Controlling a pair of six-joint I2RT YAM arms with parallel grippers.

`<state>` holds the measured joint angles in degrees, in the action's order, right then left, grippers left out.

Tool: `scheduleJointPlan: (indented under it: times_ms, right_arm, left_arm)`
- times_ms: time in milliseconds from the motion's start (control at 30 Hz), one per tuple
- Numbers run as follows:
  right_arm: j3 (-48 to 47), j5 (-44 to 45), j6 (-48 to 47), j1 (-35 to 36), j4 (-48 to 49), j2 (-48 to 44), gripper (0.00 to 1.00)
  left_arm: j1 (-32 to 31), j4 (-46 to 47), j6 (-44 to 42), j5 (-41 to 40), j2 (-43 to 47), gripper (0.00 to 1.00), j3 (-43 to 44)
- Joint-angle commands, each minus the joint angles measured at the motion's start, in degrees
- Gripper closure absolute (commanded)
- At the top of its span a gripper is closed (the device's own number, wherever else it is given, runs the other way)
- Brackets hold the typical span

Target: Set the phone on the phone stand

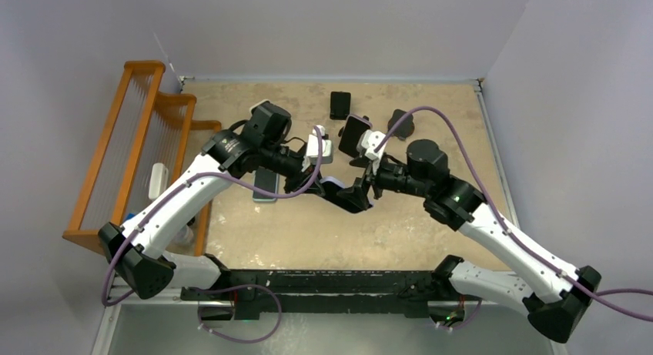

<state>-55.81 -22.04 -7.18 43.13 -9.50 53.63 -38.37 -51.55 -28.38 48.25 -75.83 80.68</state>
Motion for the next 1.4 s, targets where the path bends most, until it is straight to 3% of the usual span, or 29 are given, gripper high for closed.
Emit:
scheduleJointPlan:
  times_ms: [0, 133, 333, 367, 433, 467, 567, 633, 733, 833, 967, 1100, 1367]
  right_arm:
    - [0.32, -1.82, -2.20, 0.24, 1.02, 1.81, 0.18]
    - [-0.43, -3.35, -2.90, 0.28, 0.27, 3.41, 0.22]
    - [-0.40, -4.71, -2.47, 0.29, 0.43, 4.93, 0.46]
    - [-0.29, -5.04, -2.49, 0.28, 0.55, 5.20, 0.56]
    - [-0.31, -5.28, -2.83, 0.28, 0.54, 5.86, 0.91]
    - [-0.28, -5.09, -2.99, 0.29, 0.53, 6.11, 1.00]
    - [1.52, -6.79, -1.10, 0.27, 2.77, 5.30, 1.00]
    - [5.52, -7.68, 2.75, 0.20, 9.69, 3.26, 1.00]
    - [9.47, -8.84, 6.63, 0.20, 18.97, 0.37, 1.00]
    - [10.36, -9.06, 9.01, 0.15, 22.74, 0.41, 1.00]
    - [10.87, -9.89, 10.38, 0.19, 26.98, 0.80, 1.00]
    - [12.30, -12.09, 12.33, 0.14, 32.50, 0.97, 1.00]
    - [12.72, -13.90, 12.47, 0.12, 35.32, 2.62, 1.00]
  left_arm:
    - [0.31, 3.09, -1.85, 4.17, 2.57, 1.00, 0.51]
    - [0.69, 3.78, -1.93, 4.28, 2.45, 1.00, -0.12]
    - [1.80, 4.81, -2.53, 4.23, 2.52, 1.00, -0.57]
    - [2.09, 5.61, -2.40, 4.01, 2.85, 1.00, -0.94]
    - [2.79, 8.67, -1.31, 4.05, 4.71, 1.00, -2.59]
    - [3.30, 11.23, -0.48, 4.65, 6.03, 1.00, -4.13]
    - [4.75, 24.11, 4.77, 4.57, 11.78, 1.00, -12.97]
    - [5.18, 33.15, 10.13, 3.38, 15.24, 0.99, -19.99]
    - [5.39, 44.27, 16.12, 2.86, 18.53, 0.71, -26.12]
    - [5.92, 55.05, 21.84, 2.91, 19.98, 0.59, -29.97]
    - [7.14, 67.29, 31.59, 4.74, 20.00, 0.57, -33.98]
    - [9.06, 88.91, 46.19, 7.67, 18.86, 0.56, -42.74]
    - [11.07, 112.42, 62.84, 10.13, 12.62, 0.57, -48.06]
